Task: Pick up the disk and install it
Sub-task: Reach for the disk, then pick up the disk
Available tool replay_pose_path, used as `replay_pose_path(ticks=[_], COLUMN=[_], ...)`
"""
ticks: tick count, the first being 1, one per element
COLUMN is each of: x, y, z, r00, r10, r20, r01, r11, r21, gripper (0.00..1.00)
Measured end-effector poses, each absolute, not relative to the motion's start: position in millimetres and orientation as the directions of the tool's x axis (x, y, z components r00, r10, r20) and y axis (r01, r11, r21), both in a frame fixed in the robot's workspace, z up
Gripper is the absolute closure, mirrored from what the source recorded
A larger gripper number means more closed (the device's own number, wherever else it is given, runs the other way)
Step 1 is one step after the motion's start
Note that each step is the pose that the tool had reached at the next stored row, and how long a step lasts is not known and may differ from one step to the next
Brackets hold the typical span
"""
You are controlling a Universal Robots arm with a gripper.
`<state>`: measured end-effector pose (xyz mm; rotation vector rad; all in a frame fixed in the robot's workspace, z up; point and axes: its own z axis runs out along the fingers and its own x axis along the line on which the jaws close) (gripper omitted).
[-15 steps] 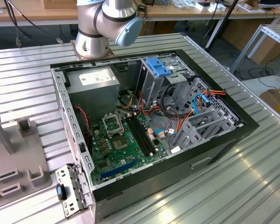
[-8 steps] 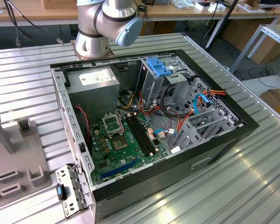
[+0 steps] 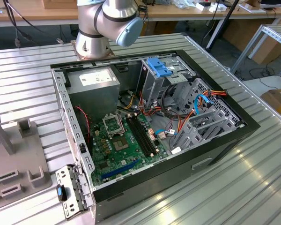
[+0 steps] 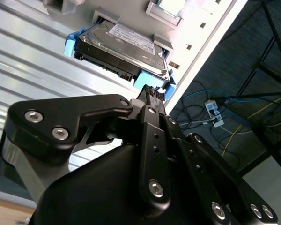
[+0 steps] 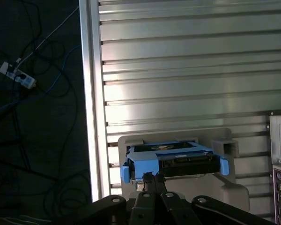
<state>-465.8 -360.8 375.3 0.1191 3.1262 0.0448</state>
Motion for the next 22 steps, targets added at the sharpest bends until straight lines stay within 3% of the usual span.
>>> replay_pose_path(ticks=[16, 22], x=[-465.8, -465.8], y=[-360.9, -360.8], z=[373.7, 373.6], r00=[-0.998, -0.998], r10=[0.069, -0.057], r20=[-0.011, -0.011], r01=[0.069, -0.057], r11=[0.997, 0.998], r21=[0.029, 0.029], gripper=[0.89, 0.89])
